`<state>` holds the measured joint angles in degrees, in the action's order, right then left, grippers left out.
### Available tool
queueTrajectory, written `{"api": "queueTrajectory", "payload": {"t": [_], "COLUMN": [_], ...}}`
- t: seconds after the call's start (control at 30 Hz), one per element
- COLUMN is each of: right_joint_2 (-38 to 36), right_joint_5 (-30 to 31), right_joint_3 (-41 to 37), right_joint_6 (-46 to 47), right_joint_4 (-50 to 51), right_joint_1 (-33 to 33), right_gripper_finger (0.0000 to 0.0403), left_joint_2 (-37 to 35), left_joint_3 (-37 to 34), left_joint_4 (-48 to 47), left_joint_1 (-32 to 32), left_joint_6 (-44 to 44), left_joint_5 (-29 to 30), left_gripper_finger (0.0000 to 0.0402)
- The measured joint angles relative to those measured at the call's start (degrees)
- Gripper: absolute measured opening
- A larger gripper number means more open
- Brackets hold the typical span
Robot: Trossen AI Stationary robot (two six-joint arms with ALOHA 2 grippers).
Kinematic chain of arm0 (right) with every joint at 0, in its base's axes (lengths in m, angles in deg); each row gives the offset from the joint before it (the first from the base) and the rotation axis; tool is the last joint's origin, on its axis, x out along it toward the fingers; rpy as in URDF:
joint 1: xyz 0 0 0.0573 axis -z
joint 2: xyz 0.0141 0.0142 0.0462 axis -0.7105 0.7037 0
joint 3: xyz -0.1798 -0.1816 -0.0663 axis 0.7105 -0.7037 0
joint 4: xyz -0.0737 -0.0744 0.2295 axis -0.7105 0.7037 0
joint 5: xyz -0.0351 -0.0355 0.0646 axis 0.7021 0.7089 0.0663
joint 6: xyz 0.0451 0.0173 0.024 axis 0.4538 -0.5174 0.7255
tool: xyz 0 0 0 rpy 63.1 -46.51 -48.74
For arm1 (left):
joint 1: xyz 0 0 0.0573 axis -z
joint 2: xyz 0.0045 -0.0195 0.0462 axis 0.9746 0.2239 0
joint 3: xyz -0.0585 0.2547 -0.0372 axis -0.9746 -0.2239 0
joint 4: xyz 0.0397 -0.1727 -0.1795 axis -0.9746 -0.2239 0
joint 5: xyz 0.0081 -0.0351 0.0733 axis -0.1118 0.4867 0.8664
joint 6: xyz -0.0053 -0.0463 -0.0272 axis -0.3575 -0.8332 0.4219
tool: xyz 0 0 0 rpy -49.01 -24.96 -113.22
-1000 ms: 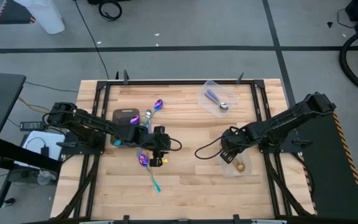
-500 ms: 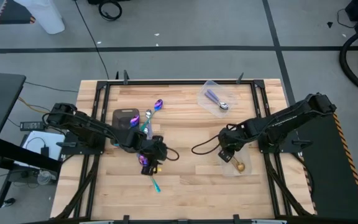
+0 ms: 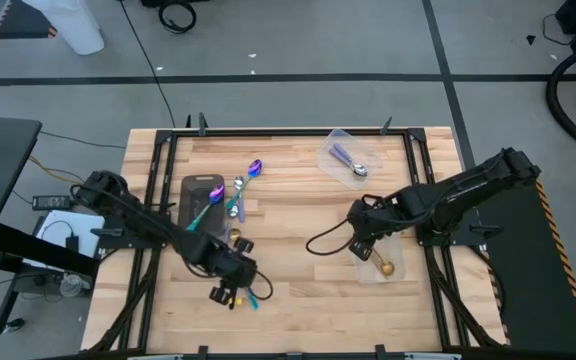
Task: Sort silverware by color (type)
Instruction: Put the blue spoon into the black bin
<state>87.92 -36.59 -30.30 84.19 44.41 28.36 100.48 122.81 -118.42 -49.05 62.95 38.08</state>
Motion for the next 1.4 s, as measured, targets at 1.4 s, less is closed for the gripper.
{"api": "queueTrajectory", "payload": {"t": [1.4], "right_joint_2": [0.02], "right_joint_5": [3.67], "right_joint_3": [1.02], "right_joint_6": [-8.46], "right_joint_4": [-5.31], "right_joint_1": [-2.15], "right_gripper_finger": [0.0137], "left_joint_2": [9.83], "left_joint_3": [-0.33], "left_joint_4": [-2.71], "left_joint_1": [5.39], "left_joint_6": [-0.80], "left_joint_5": [2.84], "left_gripper_finger": [0.0022]}}
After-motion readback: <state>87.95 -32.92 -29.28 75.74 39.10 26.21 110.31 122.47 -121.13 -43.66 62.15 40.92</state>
